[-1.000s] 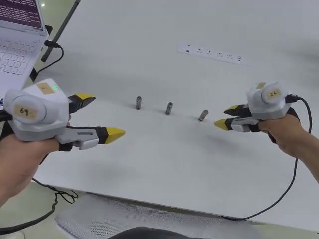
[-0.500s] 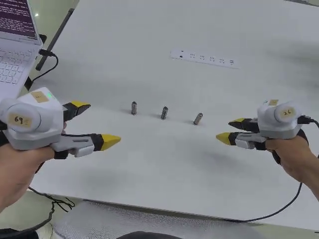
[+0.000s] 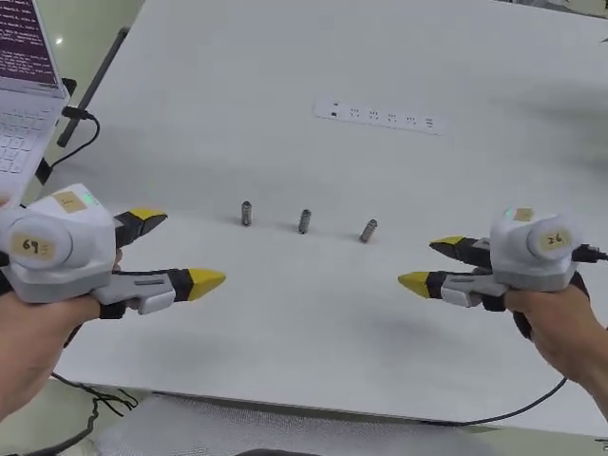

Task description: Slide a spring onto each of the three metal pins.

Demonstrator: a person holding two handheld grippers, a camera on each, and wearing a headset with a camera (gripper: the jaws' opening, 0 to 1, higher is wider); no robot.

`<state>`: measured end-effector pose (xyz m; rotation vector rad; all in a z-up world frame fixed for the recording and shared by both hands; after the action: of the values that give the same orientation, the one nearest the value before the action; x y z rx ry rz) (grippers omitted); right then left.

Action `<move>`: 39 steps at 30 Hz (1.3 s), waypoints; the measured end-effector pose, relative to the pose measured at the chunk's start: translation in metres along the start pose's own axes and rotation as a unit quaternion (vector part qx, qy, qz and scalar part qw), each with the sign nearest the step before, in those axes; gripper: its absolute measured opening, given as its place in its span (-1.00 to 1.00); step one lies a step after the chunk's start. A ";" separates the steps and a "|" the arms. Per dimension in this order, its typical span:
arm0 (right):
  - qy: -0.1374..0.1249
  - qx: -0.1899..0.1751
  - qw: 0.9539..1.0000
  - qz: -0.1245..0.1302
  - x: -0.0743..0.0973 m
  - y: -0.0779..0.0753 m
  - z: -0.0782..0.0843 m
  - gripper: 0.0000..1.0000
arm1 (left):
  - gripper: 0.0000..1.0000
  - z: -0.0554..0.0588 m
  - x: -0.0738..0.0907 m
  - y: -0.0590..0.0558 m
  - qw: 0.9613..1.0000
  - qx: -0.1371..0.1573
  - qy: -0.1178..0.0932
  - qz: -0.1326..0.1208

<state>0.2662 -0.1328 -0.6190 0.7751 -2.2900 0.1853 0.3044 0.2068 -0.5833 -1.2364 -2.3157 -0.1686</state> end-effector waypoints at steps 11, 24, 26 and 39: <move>-0.016 0.000 1.000 0.007 0.016 0.023 0.010 0.19 | 0.32 0.003 -0.001 -0.001 1.000 0.006 0.000 0.001; -0.042 -0.034 0.998 0.020 0.020 0.040 0.015 0.37 | 0.33 0.008 -0.002 -0.006 1.000 0.016 -0.003 0.001; -0.045 -0.036 0.998 0.023 0.021 0.040 0.014 0.38 | 0.33 0.008 -0.002 -0.007 1.000 0.017 -0.003 0.001; -0.050 -0.041 0.998 0.028 0.027 0.036 0.012 0.45 | 0.35 0.009 0.003 -0.005 1.000 0.018 -0.004 -0.001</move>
<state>0.2229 -0.1207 -0.6075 0.6935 -2.3995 0.0782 0.2958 0.2084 -0.5888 -1.2200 -2.3177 -0.1225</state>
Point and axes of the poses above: the centre of the closed fingertips' face, and the gripper's own axes: x roughly backward along the fingers, y roughly to its left, z roughly out of its underside, the point moved 6 cm from there along x, roughly backward along the fingers, and after that the axes turned 2 degrees about z, right-handed, at the moved point
